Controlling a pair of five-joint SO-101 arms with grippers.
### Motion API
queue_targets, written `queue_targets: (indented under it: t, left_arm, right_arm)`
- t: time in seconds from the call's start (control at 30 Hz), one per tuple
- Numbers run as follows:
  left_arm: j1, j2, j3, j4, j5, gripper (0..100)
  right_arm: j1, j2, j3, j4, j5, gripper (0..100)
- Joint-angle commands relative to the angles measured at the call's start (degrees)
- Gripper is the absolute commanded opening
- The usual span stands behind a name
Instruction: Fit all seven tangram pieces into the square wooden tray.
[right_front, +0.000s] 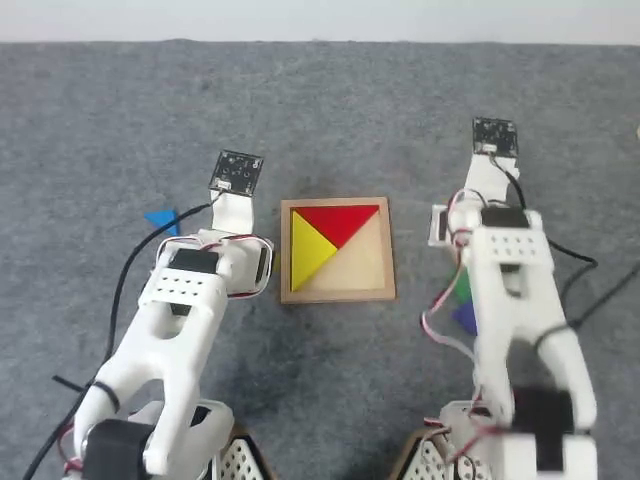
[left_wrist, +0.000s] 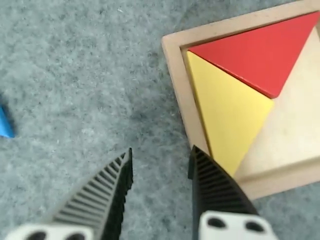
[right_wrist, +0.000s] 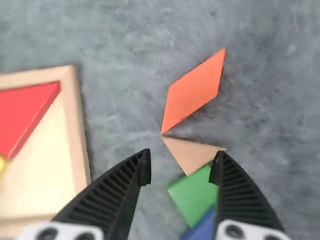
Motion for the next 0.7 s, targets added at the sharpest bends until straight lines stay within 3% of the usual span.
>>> queue_targets:
  t: [0.0,0.13,0.67]
  left_arm:
    - [0.2,-2.5,-0.3,-1.1,0.4,18]
    - [0.2,-2.5,-0.3,-1.1,0.4,18]
    - [0.4,-2.6,0.4,-1.1,-1.8,18]
  right_arm:
    - [0.7,7.1,-8.4,-1.5,-6.1,20.4]
    - [1.9,12.4,-12.3,-1.9,-12.9,20.3]
    - [2.6,19.8,-13.5,-3.6,-15.9,17.9]
